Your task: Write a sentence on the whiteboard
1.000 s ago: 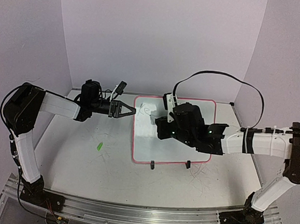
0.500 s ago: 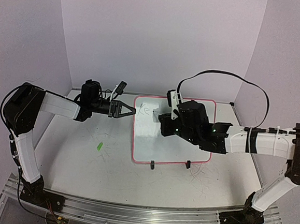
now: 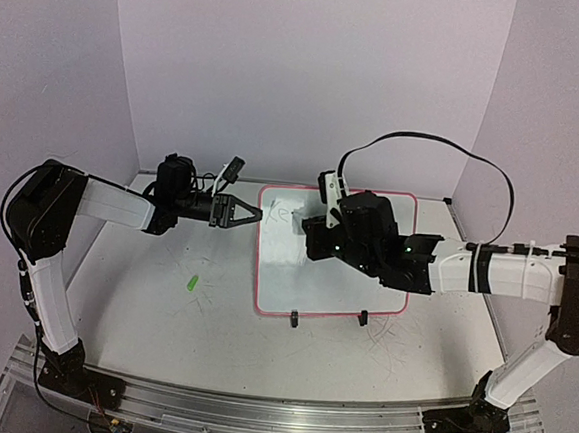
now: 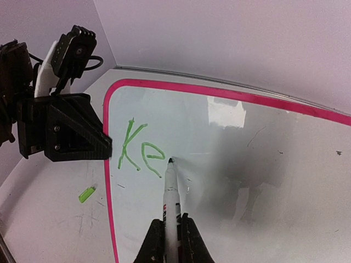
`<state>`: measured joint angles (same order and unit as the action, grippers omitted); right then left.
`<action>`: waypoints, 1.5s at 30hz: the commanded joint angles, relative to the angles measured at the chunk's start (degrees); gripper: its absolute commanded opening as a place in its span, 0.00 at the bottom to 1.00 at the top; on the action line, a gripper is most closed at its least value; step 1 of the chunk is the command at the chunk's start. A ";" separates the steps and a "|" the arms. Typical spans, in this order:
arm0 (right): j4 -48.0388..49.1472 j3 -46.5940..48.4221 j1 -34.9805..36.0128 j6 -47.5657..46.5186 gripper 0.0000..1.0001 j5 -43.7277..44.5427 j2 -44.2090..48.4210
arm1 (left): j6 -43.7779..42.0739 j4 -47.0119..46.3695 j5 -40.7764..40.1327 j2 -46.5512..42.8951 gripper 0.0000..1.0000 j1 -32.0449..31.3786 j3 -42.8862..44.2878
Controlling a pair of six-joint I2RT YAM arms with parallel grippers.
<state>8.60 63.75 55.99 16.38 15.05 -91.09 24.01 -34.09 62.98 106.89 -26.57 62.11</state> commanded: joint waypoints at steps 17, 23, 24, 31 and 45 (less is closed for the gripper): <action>0.00 0.58 -0.20 1.94 0.00 2.55 -0.94 | -0.19 -1.05 2.34 -2.91 0.00 -0.48 0.23; -0.47 1.95 -0.23 1.90 0.00 1.62 -2.49 | -0.19 -1.04 2.34 -2.93 0.00 -0.49 0.22; -0.51 1.99 -0.22 1.90 0.00 1.74 -2.66 | -0.19 -1.01 2.38 -2.98 0.00 -0.50 0.21; -0.96 1.20 -0.32 2.87 0.00 4.31 -1.85 | -0.19 -1.02 2.33 -3.00 0.00 -0.47 0.27; -1.68 -1.75 -0.75 4.29 0.00 7.61 1.74 | -0.19 -1.03 2.37 -3.01 0.00 -0.48 0.18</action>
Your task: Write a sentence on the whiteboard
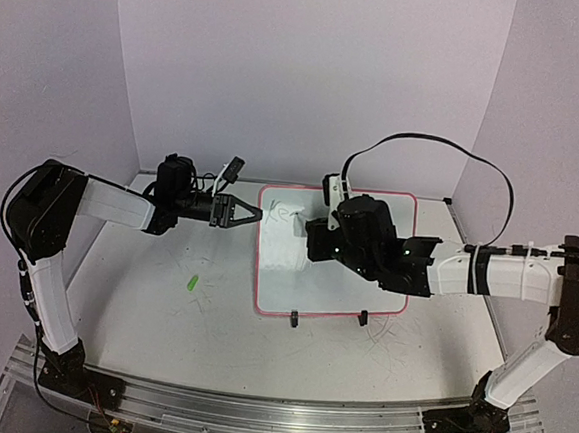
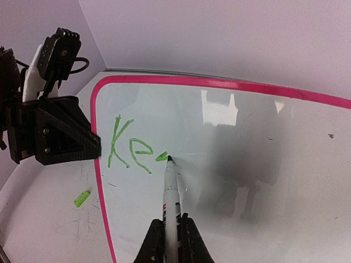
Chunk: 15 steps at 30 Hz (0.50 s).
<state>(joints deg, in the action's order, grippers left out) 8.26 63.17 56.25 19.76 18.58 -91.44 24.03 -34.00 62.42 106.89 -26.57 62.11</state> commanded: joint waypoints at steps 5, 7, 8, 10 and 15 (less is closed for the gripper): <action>-1.45 -1.43 -1.14 1.00 0.00 4.38 2.58 | -0.21 -1.09 2.91 -3.00 0.00 -0.50 0.20; -1.49 -1.39 -1.20 0.77 0.00 4.39 2.67 | -0.21 -1.11 2.89 -2.92 0.00 -0.43 0.23; -1.49 -1.24 -1.28 0.62 0.00 4.33 2.57 | -0.21 -1.14 2.93 -2.92 0.00 -0.48 0.27; -1.38 -0.79 -1.32 0.08 0.00 3.97 2.15 | -0.21 -1.11 2.93 -2.92 0.00 -0.53 0.23; -0.26 0.58 -1.34 -1.19 0.00 2.65 0.82 | -0.21 -1.12 2.94 -3.03 0.00 -0.49 0.24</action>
<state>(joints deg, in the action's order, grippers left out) 7.90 62.43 55.96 19.65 19.82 -90.52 24.03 -34.00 62.39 106.89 -26.57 62.11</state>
